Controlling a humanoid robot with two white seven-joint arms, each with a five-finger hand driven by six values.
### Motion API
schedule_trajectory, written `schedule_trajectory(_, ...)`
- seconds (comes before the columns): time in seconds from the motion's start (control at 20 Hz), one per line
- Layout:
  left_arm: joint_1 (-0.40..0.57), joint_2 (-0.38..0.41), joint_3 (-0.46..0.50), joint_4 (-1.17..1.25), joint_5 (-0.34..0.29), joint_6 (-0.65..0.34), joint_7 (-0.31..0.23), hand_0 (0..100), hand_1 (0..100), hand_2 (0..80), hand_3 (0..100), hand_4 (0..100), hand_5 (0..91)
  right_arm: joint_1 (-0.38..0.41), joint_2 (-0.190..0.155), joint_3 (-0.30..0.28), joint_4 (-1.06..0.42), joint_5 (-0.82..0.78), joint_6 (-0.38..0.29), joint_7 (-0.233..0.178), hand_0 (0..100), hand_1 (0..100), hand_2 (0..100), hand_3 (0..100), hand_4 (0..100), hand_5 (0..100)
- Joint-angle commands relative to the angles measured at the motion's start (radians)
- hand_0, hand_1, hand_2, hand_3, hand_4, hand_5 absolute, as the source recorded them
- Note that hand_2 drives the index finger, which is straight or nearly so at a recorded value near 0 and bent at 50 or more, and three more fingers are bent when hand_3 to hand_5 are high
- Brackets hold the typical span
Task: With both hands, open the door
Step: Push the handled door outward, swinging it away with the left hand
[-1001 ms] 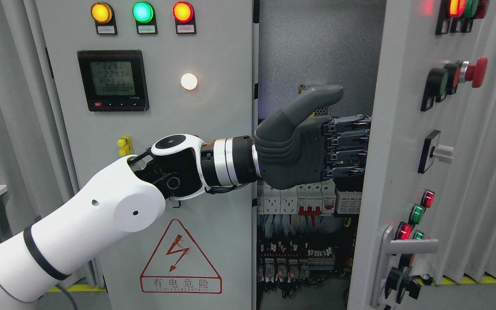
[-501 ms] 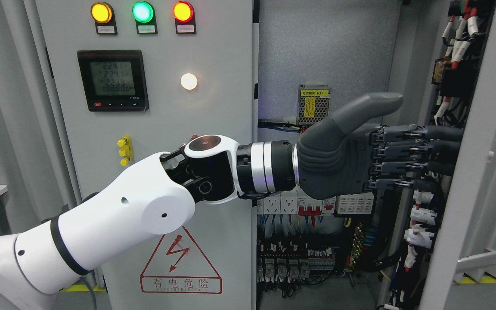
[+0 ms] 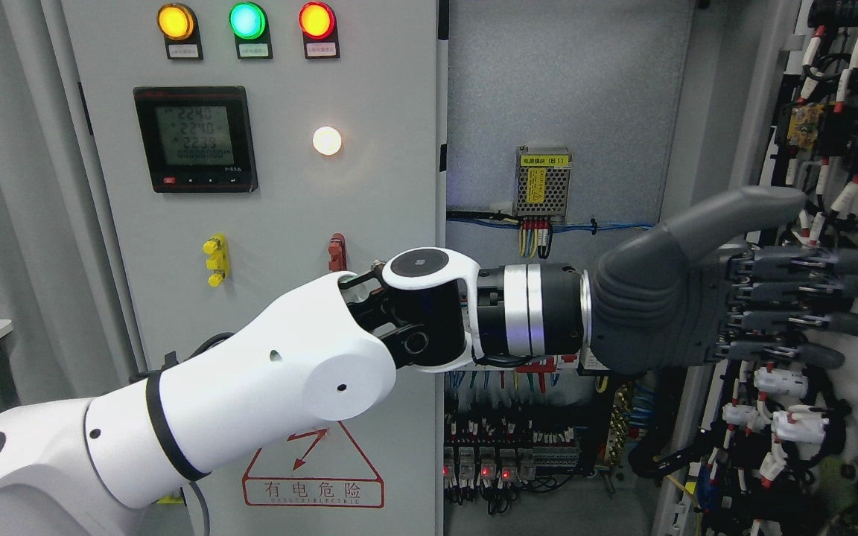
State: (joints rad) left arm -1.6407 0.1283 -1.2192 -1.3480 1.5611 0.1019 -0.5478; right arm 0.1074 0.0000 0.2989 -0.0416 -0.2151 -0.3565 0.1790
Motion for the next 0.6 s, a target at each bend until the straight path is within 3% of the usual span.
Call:
schedule_trajectory(0.0,-0.025,-0.121,-0.02,0.038,0.002,-0.014,0.025,29,0,2.7,3,3,0.0,0.0,-0.008,0.0,0.0,0.0,0.001,-0.001,22,0,0,0,0,0)
schedule_trajectory(0.55,-0.028,-0.128,-0.02,0.13,-0.001,-0.014,0.029,29,0,2.7,3,3,0.0,0.0,-0.008,0.0,0.0,0.0,0.001,-0.003,22,0,0,0,0,0)
